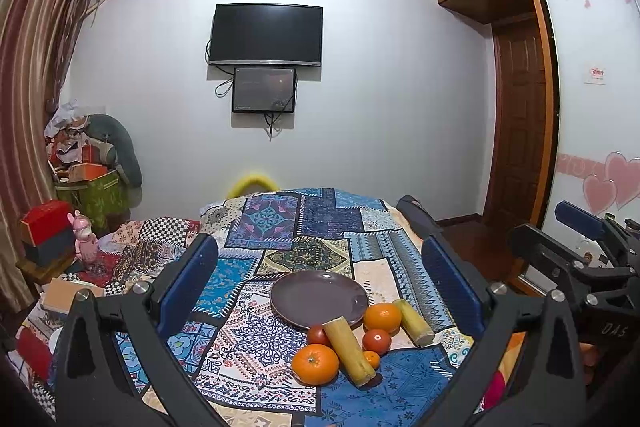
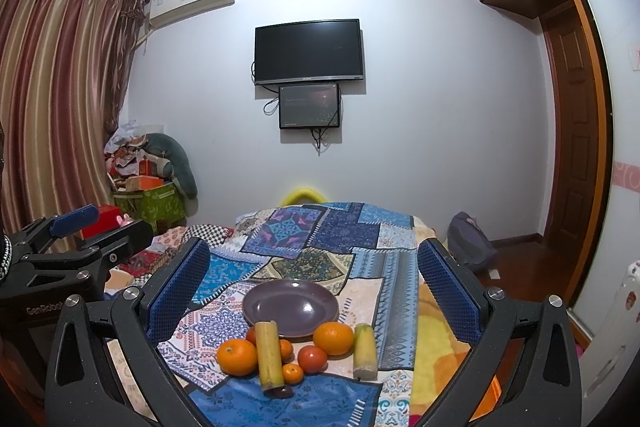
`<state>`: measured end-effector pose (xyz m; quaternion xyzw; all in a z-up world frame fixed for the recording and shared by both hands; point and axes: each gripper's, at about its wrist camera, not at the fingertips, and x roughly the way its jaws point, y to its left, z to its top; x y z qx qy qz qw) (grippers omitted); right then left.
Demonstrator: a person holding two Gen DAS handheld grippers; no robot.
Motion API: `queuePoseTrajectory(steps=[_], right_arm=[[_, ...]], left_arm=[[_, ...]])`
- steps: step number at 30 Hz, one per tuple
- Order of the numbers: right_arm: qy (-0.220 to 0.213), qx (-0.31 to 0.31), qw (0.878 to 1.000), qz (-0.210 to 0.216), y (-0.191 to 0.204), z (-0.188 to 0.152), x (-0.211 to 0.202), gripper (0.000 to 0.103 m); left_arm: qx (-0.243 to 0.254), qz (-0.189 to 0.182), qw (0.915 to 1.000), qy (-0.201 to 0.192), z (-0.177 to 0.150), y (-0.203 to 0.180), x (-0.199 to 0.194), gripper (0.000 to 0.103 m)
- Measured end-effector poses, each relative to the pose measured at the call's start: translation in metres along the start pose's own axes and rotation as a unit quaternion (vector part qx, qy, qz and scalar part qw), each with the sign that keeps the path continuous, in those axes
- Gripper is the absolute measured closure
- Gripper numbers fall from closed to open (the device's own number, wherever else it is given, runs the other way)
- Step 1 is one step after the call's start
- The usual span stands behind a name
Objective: Organize fruits
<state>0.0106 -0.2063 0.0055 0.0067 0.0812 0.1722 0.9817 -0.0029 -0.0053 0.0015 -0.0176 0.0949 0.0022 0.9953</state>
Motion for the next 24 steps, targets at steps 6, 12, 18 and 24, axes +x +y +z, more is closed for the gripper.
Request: queuePoseTrajectory(steps=[6,12,18,24], right_arm=[[0.006,0.006,1.000,0.003,-0.002,-0.002,0.003,0.000],[0.028,0.014,0.999,0.008,-0.007,-0.010,0.013,0.009],[0.084,0.038,0.996,0.013,-0.021,-0.027,0.036,0.027],[0.151,0.059,0.986,0.025,-0.033,-0.050,0.059,0.051]], left_arm=[[0.000,0.000,1.0000,0.004,-0.001,0.000,0.002,0.000],[-0.001,0.004,0.9999,0.016,-0.007,0.001,0.011,0.002],[-0.008,0.005,0.9974,0.071,-0.021,0.009,0.039,0.022],[-0.019,0.003,0.9899,0.141,-0.046,0.019,0.071,0.033]])
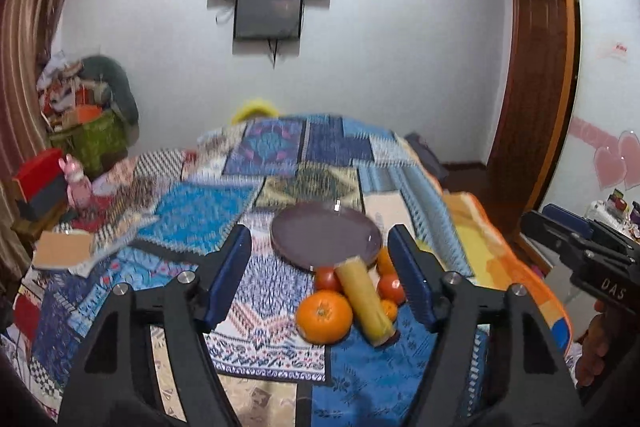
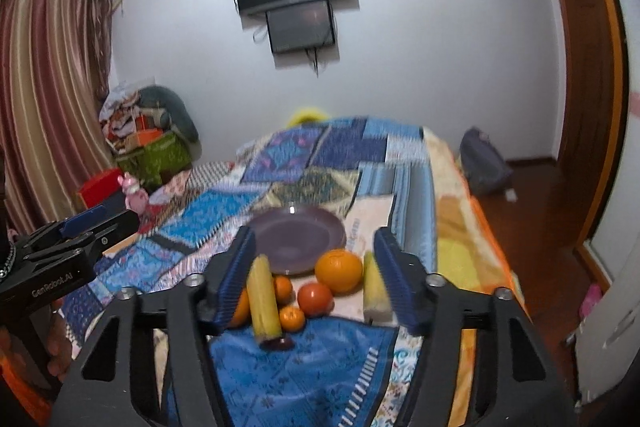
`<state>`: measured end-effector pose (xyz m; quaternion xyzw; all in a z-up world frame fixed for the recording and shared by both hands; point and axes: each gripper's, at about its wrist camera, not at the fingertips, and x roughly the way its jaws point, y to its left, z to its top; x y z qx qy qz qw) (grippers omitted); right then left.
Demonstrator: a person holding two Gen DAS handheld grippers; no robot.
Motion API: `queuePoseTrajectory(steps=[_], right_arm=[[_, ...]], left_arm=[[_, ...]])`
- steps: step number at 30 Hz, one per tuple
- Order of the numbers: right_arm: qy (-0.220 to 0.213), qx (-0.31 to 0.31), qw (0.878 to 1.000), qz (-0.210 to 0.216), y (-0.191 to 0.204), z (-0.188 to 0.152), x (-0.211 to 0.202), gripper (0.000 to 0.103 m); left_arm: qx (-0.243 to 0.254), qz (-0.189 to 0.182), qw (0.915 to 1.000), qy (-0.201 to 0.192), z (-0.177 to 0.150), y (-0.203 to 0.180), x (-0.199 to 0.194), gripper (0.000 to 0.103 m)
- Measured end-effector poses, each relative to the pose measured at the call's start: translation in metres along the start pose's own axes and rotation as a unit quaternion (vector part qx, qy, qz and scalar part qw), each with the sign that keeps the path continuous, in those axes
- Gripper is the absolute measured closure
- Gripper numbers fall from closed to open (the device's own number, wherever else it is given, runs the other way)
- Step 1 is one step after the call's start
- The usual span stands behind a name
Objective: Organize fruits
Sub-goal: 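Grasp the yellow-green cylinder with the right gripper while the left gripper grasps a large orange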
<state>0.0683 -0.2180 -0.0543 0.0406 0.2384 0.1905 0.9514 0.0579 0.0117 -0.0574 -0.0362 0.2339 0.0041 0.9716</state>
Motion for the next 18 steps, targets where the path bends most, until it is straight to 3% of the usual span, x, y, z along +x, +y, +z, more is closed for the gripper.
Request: queuePoseTrajectory(steps=[8,18], right_arm=[[0.060,-0.003,0.998,0.009,0.000,-0.018,0.027,0.058],[0.130,-0.021,0.991,0.027,0.005,-0.036,0.074,0.059]], left_arm=[[0.000,-0.001,0.9970,0.077,-0.024,0.010,0.047,0.033],[0.011,-0.026,0.9851,0.169,-0.052,0.008,0.105,0.033]])
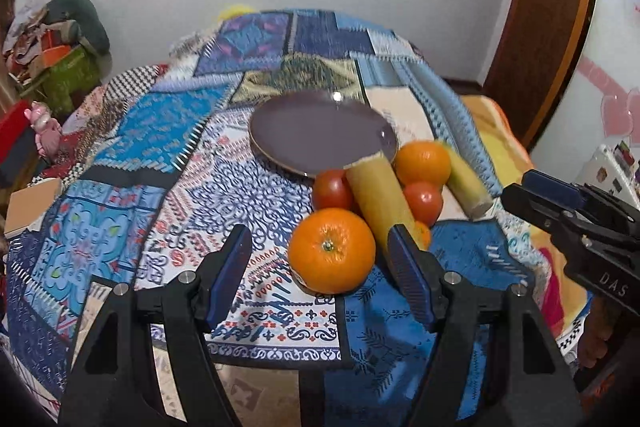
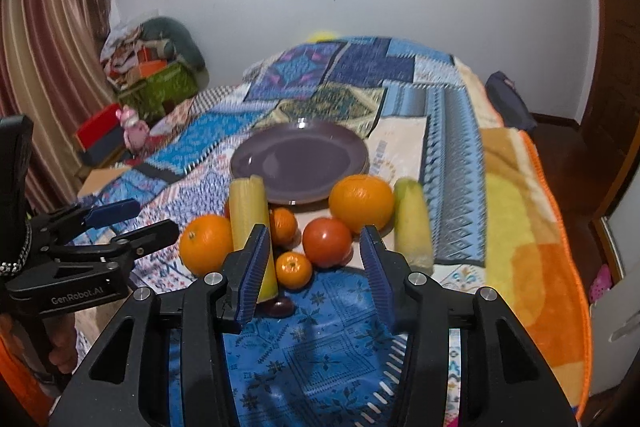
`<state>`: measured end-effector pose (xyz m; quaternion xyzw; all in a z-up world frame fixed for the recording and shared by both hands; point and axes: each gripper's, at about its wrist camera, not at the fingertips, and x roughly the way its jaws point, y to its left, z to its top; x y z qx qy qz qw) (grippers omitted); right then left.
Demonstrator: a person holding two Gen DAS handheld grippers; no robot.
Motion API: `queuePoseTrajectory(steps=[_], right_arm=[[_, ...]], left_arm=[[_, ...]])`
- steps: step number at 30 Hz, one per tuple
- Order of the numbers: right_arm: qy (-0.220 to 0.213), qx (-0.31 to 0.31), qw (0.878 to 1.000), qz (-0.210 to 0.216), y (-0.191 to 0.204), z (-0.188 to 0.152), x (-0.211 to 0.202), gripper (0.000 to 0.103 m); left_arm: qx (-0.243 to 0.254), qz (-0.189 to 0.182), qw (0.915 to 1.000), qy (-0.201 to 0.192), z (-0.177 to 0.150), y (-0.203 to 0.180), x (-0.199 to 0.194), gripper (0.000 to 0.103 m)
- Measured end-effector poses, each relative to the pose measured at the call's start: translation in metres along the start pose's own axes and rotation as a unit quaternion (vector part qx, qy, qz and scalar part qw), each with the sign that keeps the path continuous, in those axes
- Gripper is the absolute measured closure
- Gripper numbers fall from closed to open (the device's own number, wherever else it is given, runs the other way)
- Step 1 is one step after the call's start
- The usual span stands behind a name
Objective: Organize fruits
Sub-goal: 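Grasp the yellow-green cylinder with the right gripper while the left gripper grasps a large orange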
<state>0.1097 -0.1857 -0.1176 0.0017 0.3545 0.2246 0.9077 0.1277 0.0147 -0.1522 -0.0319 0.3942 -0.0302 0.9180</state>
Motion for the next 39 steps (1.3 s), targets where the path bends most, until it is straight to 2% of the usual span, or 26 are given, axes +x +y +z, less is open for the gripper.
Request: queuePoseTrajectory(steps=[7,10,15,20,21,22,29,39], right_arm=[[0.025,-0.001,1.000,0.010,-0.003,0.000,0.018,0.059],[0.034,0.004,0.999,0.016,-0.006,-0.001,0.024,0.059],[0.046,0.008,0.999,0.026,-0.009,-0.001,0.032,0.059],[0.058,0.004,0.998,0.036,-0.005,-0.002,0.039,0.059],[0.061,0.003,0.997,0.038,-0.005,-0.002,0.041,0.059],[0.064,0.003,0.997,0.041,-0.003,-0.002,0.043,0.059],[0.077,-0.006,0.995,0.057,0.008,-0.002,0.052,0.059],[0.102,-0.021,0.992,0.070,0.027,0.001,0.075,0.059]], left_arm=[[-0.005,-0.007,0.9987,0.050,-0.003,0.003,0.038,0.032],[-0.020,-0.020,0.9977,0.062,-0.004,0.008,0.047,0.027],[-0.028,-0.033,0.9964,0.073,-0.005,0.008,0.058,0.025],[-0.030,-0.031,0.9960,0.079,-0.004,0.007,0.069,0.025],[-0.029,-0.036,0.9957,0.080,-0.004,0.007,0.070,0.028],[-0.030,-0.046,0.9952,0.082,-0.005,0.007,0.071,0.037],[-0.020,-0.042,0.9960,0.076,-0.007,0.008,0.063,0.037],[-0.034,-0.013,0.9972,0.065,-0.013,0.040,0.048,0.037]])
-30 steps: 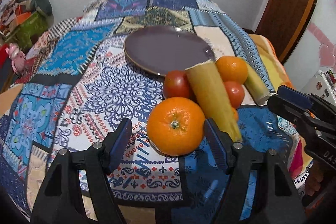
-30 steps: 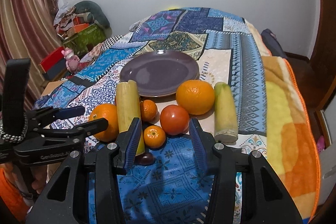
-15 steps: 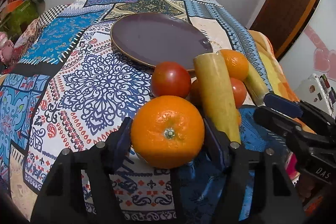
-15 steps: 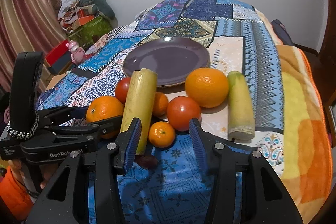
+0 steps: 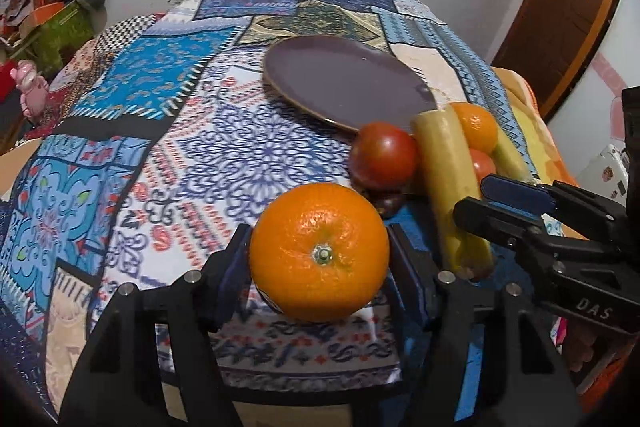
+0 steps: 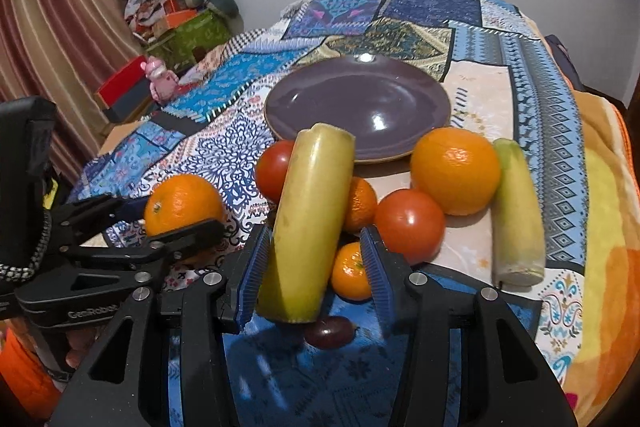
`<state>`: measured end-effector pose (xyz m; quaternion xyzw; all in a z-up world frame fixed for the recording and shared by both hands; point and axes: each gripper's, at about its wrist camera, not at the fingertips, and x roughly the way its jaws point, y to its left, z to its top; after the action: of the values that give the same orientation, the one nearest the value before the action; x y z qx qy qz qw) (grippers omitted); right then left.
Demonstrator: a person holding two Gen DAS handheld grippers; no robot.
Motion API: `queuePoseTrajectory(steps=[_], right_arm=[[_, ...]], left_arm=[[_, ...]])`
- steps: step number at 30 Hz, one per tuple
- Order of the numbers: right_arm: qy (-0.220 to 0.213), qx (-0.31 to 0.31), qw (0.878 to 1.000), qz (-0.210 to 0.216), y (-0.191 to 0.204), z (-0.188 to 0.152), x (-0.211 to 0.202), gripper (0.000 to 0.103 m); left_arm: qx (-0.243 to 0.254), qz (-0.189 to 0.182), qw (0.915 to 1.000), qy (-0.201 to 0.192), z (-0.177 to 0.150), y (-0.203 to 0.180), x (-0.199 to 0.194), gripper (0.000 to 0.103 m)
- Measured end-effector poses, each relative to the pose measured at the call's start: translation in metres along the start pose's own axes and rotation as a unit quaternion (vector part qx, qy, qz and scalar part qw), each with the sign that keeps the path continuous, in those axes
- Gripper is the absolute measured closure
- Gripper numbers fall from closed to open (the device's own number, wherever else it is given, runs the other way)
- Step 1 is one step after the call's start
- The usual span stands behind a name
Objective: Organize fruits
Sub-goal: 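Grasp the yellow-green cylinder with the right gripper while the left gripper grasps a large orange, then carry the cylinder with the right gripper while the left gripper carries the orange onto the purple plate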
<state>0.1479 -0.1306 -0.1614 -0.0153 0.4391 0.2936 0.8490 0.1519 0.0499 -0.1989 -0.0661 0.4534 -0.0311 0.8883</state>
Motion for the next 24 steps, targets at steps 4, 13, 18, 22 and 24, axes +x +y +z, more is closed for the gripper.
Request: queuePoseTrajectory(steps=[4,13,18,22,24], right_arm=[[0.011,-0.001,1.000,-0.007,0.004,0.001,0.009,0.059],[0.021,-0.012,0.999,-0.029,0.007,0.005,0.020,0.061],[0.021,0.001,1.000,-0.023,0.007,0.006,0.019,0.067],[0.015,0.007,1.000,-0.013,0.006,0.005,0.011,0.069],[0.009,0.000,1.000,-0.021,0.008,0.004,0.007,0.069]], left_arm=[[-0.004,-0.006,1.0000,-0.001,-0.002,0.005,0.001,0.037],[-0.013,-0.015,0.9998,0.010,0.003,0.006,0.013,0.037],[-0.010,-0.012,0.9998,0.009,0.003,0.004,0.010,0.038],[-0.016,-0.015,0.9998,0.006,0.006,0.005,0.004,0.038],[-0.014,-0.011,0.9999,0.001,0.007,0.004,-0.001,0.038]])
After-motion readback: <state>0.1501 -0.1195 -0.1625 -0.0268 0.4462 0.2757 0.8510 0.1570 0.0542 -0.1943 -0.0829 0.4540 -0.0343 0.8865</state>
